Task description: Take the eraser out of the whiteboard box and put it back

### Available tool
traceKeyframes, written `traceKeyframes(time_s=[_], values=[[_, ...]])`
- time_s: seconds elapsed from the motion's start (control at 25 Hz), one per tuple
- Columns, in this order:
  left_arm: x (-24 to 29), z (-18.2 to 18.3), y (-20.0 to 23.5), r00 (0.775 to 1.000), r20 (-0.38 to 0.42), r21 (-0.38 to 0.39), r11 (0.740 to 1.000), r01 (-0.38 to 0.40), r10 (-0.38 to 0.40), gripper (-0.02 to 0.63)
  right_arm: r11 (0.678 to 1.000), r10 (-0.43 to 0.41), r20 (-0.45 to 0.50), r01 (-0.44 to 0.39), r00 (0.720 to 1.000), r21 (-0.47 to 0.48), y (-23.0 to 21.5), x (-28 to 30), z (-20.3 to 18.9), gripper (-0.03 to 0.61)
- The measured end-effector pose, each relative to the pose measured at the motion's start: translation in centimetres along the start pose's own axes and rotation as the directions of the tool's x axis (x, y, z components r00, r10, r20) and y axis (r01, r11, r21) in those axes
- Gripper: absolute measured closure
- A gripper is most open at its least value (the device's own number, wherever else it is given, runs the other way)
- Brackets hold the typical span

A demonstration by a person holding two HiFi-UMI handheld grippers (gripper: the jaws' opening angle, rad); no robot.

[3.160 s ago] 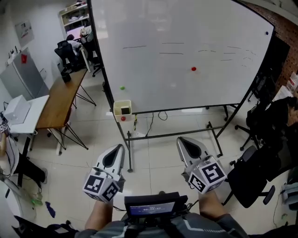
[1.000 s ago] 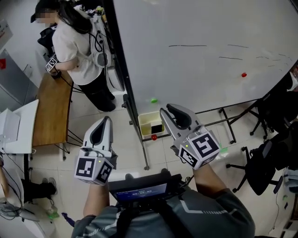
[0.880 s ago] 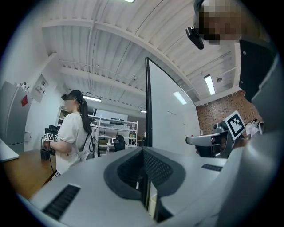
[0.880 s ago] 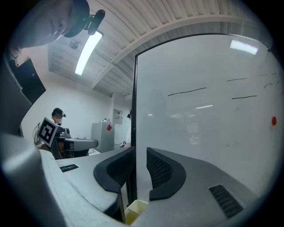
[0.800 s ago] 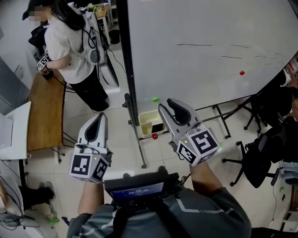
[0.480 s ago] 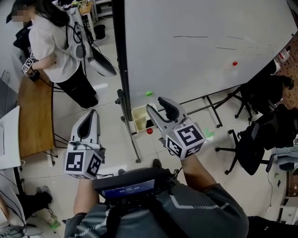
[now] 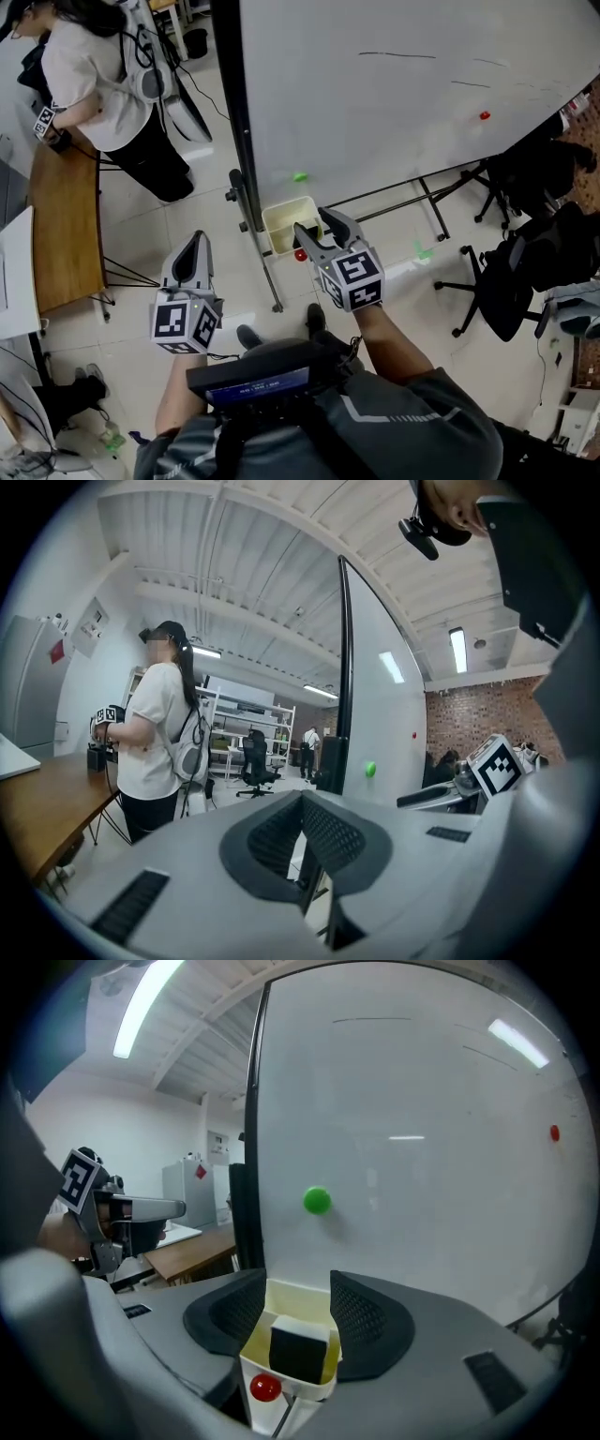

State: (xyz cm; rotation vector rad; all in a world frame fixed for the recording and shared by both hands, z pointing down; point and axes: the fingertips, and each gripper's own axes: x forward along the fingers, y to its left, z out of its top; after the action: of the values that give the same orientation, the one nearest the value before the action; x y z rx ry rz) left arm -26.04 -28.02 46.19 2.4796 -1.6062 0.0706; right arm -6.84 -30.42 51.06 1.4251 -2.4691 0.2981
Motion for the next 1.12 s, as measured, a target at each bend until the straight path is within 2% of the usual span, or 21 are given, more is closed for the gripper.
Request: traceKeyframes(time_s=[0.08, 0.16, 0.36, 0.6, 0.88, 0.96, 1.12], values=[[0.3, -1.5, 0.2, 1.000, -0.015, -0.008, 1.000, -0.005, 0.005, 0.578, 1.000, -0.008, -0.018, 0.008, 1.000, -0.016, 0.0, 0.6, -1.2, 0.342], [0.5, -2.7, 0.3, 0.999, -0.037, -0.019, 1.000, -0.009, 0.008, 0.578, 1.000, -0.008, -0.036, 0.007, 0.999, -0.029, 0.2, 1.0, -2.1, 0.301], [0.8, -4.8, -0.1, 0.996, -0.089, -0.026, 1.000, 0.000, -0.002, 0.578, 1.000, -0.019, -0.069, 0.017, 0.997, -0.023, 0.4, 1.6, -4.2, 0.301], [1.0, -5.3, -0.5, 0.995, -0.098, -0.027, 1.000, 0.011, -0.014, 0.578, 0.998, -0.055, -0.093, 0.051, 0.994, -0.041, -0.3, 2.2, -6.1, 0.296], [1.0, -5.7, -0.7, 0.995, -0.098, -0.032, 0.999, 0.013, -0.016, 0.578, 0.995, -0.082, -0.096, 0.077, 0.992, -0.060, 0.0, 2.6, -6.0, 0.284], [1.0, -6.0, -0.9, 0.994, -0.105, -0.034, 0.999, 0.016, -0.020, 0.578, 0.993, -0.102, -0.098, 0.095, 0.990, -0.064, -0.3, 2.6, -6.1, 0.307], [0.8, -5.9, -1.0, 0.993, -0.113, -0.037, 0.999, 0.021, -0.025, 0.578, 0.992, -0.121, -0.105, 0.116, 0.987, -0.055, -0.3, 2.7, -6.4, 0.302]])
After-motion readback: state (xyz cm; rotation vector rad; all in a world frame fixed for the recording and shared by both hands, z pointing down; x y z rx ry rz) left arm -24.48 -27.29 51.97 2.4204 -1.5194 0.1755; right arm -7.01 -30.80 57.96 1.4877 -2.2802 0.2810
